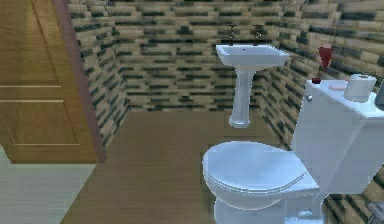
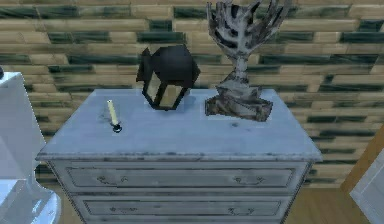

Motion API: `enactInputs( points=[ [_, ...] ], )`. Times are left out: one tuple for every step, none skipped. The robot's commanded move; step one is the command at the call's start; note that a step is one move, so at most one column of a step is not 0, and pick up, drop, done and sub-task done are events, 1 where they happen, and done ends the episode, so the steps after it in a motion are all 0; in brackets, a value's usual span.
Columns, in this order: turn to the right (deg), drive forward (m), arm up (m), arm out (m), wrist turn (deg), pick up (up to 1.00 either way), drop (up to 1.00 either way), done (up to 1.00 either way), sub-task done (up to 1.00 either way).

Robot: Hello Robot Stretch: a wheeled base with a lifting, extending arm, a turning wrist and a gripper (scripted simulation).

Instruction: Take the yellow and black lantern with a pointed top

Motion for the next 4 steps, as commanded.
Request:
enactInputs(
  points=[
    [0.0, 0.00, 0.50, 0.00, 0.0, 0.00, 0.00, 0.00, 0.00],
    [0.0, 0.00, 0.38, 0.00, 0.0, 0.00, 0.00, 0.00, 0.00],
    [0.0, 0.00, 0.00, 0.38, 0.0, 0.00, 0.00, 0.00, 0.00],
    [0.0, 0.00, 0.00, 0.00, 45.0, 0.00, 0.00, 0.00, 0.00]
  ],
)
